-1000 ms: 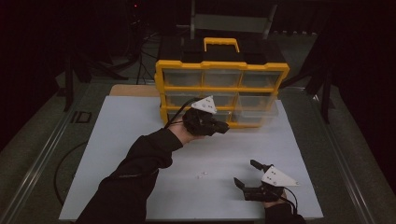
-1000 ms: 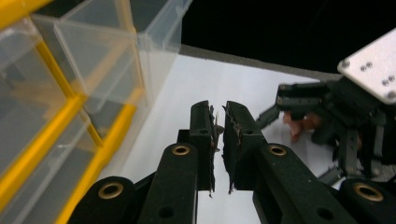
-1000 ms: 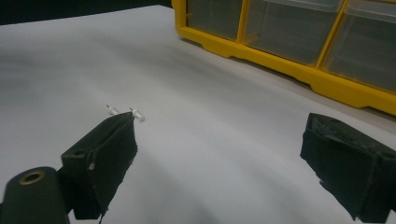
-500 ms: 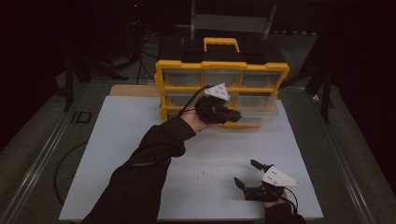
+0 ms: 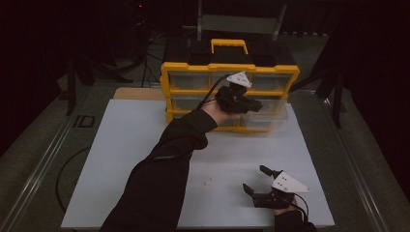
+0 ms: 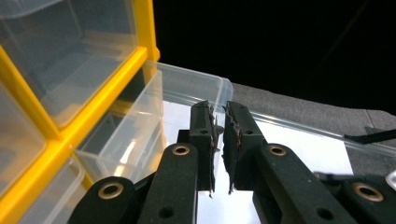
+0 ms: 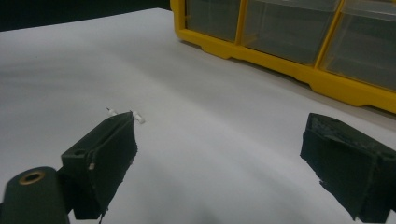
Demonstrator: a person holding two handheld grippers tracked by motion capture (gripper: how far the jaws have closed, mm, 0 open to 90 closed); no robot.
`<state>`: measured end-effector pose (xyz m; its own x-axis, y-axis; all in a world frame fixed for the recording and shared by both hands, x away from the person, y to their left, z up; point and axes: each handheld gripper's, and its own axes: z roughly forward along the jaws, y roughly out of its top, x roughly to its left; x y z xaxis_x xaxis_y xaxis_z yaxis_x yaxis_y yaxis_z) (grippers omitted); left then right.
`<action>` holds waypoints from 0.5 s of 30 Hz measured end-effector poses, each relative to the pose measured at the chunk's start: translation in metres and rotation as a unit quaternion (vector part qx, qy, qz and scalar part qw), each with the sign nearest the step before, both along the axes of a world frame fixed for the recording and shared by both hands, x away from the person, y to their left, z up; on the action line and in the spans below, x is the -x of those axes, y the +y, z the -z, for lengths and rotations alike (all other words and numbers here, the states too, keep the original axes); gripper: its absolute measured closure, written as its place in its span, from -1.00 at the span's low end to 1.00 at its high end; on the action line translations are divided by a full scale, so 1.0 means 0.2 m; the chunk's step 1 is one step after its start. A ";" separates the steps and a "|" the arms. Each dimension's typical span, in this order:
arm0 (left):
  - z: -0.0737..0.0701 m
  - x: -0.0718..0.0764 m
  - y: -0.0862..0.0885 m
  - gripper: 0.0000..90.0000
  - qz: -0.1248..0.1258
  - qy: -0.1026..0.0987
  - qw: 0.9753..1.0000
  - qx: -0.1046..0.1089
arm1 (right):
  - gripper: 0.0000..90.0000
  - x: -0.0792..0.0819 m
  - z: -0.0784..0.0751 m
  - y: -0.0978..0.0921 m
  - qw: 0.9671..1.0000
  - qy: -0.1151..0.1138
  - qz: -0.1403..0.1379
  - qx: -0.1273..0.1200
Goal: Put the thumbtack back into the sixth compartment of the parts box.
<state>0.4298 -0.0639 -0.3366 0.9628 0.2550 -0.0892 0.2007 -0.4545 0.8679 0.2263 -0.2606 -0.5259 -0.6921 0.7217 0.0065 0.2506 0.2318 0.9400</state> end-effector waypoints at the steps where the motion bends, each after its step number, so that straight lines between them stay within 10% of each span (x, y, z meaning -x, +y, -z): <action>1: 0.00 0.00 0.00 0.85 0.000 0.000 1.000 0.000 | -0.78 0.00 0.00 0.00 1.000 0.000 0.000 0.000; 15: 0.06 -0.08 -0.12 0.85 -0.027 0.018 0.999 -0.015 | -0.78 0.00 0.00 0.00 1.000 -0.001 -0.003 -0.002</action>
<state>0.4458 -0.0880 -0.3477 0.9438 0.3103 -0.1141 0.2563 -0.4685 0.8455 0.2262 -0.2606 -0.5252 -0.6959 0.7181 0.0077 0.2467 0.2291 0.9416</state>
